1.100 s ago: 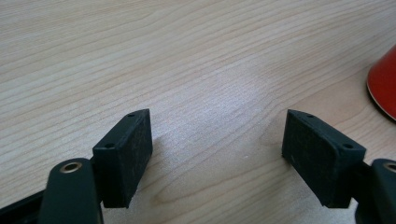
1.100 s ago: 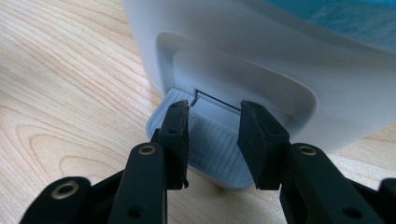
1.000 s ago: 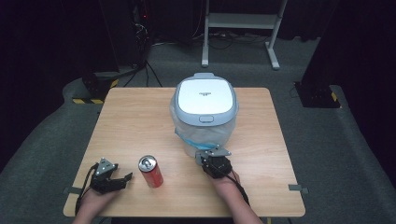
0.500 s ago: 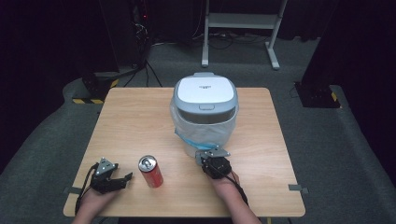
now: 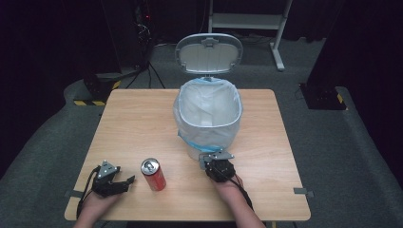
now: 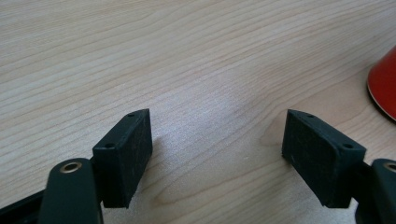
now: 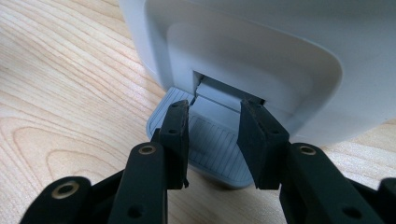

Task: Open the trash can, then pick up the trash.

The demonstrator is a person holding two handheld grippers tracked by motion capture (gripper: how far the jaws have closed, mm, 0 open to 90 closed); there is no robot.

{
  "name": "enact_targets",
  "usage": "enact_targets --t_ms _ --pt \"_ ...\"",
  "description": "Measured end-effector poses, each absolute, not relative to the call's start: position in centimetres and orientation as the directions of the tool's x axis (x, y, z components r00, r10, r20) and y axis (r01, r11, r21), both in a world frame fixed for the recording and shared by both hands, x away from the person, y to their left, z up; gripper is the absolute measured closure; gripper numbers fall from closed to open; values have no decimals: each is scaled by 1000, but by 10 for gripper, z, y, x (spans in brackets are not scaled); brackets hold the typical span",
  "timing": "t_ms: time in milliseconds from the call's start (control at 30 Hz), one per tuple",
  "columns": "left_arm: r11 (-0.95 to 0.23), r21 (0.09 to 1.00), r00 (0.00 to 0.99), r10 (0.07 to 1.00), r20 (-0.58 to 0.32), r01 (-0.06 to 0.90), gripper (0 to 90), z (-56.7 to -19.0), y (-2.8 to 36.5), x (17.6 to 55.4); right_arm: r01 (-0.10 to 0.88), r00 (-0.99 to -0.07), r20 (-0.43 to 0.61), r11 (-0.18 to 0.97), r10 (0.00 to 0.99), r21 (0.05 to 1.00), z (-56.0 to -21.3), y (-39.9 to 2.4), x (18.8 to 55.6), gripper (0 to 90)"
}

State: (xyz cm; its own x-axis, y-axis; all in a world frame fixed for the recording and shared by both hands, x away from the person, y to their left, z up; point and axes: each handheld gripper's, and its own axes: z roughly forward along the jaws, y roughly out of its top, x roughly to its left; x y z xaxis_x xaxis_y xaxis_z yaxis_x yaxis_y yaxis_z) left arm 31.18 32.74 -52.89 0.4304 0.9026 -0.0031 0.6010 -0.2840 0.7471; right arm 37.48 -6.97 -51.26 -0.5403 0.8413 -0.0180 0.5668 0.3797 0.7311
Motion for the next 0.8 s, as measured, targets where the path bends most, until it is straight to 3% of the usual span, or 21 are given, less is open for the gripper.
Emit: enact_targets --t_ms 333,533,800 --pt "-284 746 431 902 -5 603 245 -529 328 312 560 -543 -19 379 840 737 -513 -70 374 634" --pt "-321 730 468 884 1 604 201 -527 326 312 557 -534 -15 365 845 746 -515 -70 373 635" --pt "-266 774 501 862 -75 574 159 -511 327 300 556 -538 -20 372 843 743 -514 -70 373 634"
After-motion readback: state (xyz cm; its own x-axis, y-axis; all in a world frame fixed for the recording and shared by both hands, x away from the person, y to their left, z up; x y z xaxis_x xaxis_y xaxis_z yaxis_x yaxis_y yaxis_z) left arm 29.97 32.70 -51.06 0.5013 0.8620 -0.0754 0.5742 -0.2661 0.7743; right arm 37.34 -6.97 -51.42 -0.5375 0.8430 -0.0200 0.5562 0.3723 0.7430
